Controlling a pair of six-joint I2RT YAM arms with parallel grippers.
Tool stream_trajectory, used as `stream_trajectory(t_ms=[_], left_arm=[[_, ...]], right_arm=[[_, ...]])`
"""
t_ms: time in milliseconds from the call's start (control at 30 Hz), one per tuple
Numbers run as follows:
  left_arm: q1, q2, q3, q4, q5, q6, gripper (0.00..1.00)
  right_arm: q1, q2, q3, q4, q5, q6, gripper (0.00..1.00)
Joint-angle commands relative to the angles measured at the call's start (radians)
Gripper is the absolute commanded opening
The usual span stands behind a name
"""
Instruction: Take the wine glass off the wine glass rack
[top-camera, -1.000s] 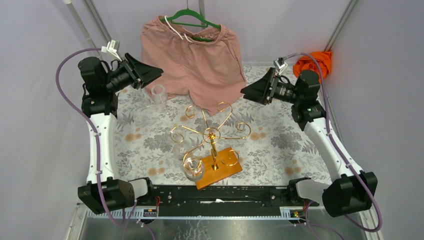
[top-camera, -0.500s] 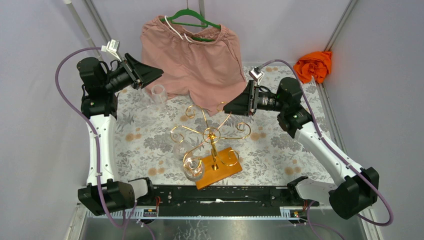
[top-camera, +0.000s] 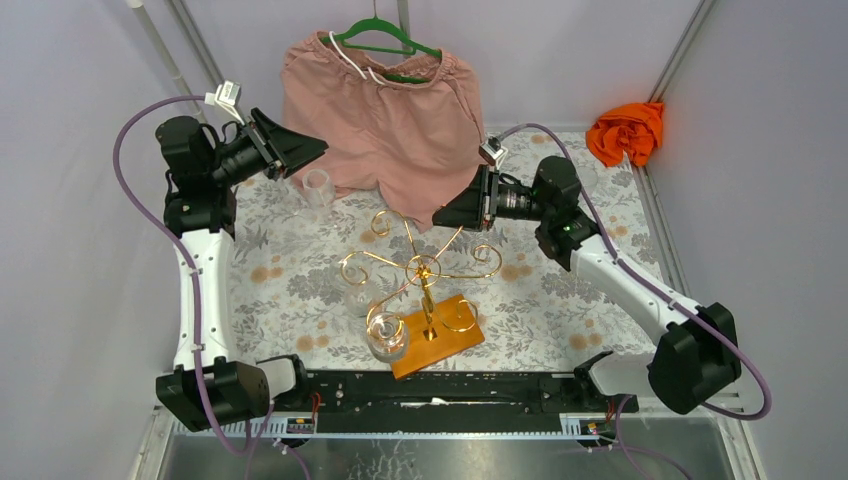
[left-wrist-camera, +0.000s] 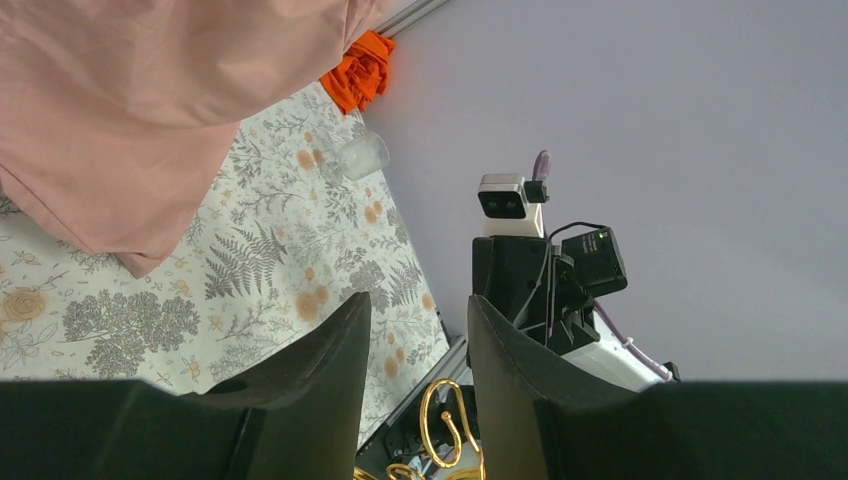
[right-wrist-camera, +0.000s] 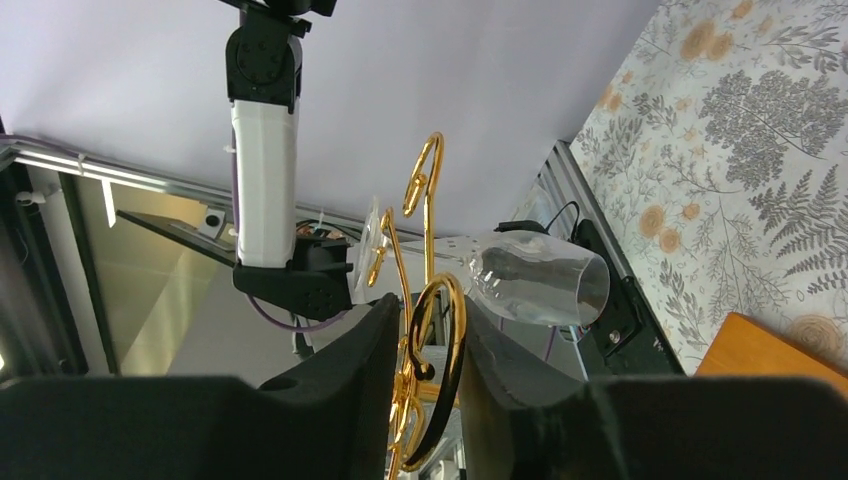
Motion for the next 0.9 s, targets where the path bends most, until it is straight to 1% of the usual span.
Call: stream_trajectory(t_ms=[0, 100, 367, 400, 467, 667, 867], left_arm=[[0.001, -0.021, -0.014, 0.063, 0.027, -0.008, 0.48], [0.001, -0.023, -0.020, 0.067, 0.030, -0.010, 0.48], [0.000, -0.021, -0.037, 0.087, 0.033, -0.024, 0.48], [0.001, -0.020, -0.039, 0.090, 0.033, -0.024, 0.48], [0.000, -0.018, -0.043, 0.093, 0.036, -0.026, 0.48], [0.000, -0.012, -0.048, 0.099, 0.040, -0.024, 0.48], [0.001, -0.006, -0.045, 0.103, 0.041, -0.023, 0.48]], right_arm=[[0.020, 0.011, 0.003, 0.097, 0.005, 0.043, 0.32], [0.021, 0.020, 0.004, 0.106, 0.006, 0.054, 0.25], [0.024, 0.039, -0.007, 0.104, 0.031, 0.078, 0.14], [0.024, 0.045, -0.010, 0.105, 0.037, 0.085, 0.11], [0.024, 0.057, -0.022, 0.132, 0.056, 0.109, 0.00], [0.024, 0.107, -0.033, 0.233, 0.071, 0.188, 0.00], [0.020, 0.145, 0.021, 0.220, 0.090, 0.168, 0.00]])
